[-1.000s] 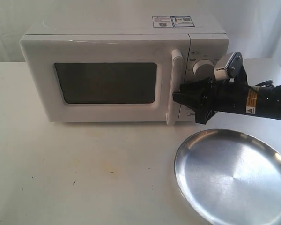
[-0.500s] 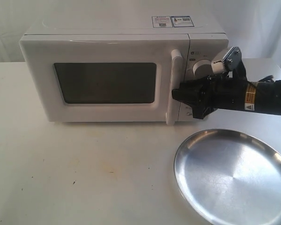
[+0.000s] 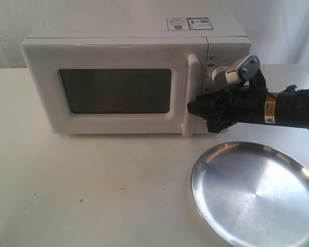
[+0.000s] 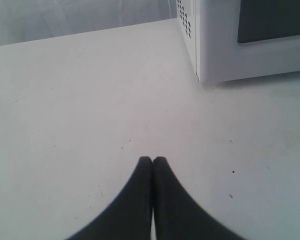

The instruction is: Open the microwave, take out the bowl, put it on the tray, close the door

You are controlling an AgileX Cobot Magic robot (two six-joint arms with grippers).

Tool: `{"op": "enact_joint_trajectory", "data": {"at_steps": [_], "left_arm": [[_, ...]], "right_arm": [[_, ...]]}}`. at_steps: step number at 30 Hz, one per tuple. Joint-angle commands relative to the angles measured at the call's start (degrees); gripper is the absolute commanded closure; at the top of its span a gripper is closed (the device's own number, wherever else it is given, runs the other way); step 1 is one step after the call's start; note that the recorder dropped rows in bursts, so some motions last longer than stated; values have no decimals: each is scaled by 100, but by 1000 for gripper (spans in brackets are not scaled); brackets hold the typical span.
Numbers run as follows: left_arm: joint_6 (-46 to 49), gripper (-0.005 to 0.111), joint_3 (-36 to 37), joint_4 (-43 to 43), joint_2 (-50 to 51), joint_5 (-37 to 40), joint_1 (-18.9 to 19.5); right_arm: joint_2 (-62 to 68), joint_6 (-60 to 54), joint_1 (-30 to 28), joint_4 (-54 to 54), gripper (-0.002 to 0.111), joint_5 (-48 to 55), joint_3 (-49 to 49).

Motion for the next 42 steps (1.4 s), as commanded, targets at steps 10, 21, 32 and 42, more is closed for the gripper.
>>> {"op": "enact_joint_trajectory", "data": {"at_steps": [10, 21, 32, 42], "left_arm": [[-32, 107, 19, -22, -12, -8, -5], [-32, 107, 19, -22, -12, -8, -5], [-32, 107, 19, -22, -12, -8, -5], [-32, 107, 19, -22, -12, -7, -5]], "right_arm": [[-31, -509, 1072, -550, 98, -1290, -155], [-231, -547, 1072, -1411, 108, -1553, -105], [-840, -755, 1072, -1772, 108, -1553, 418], [-846, -113, 1009, -2009, 108, -1219, 525]]}}
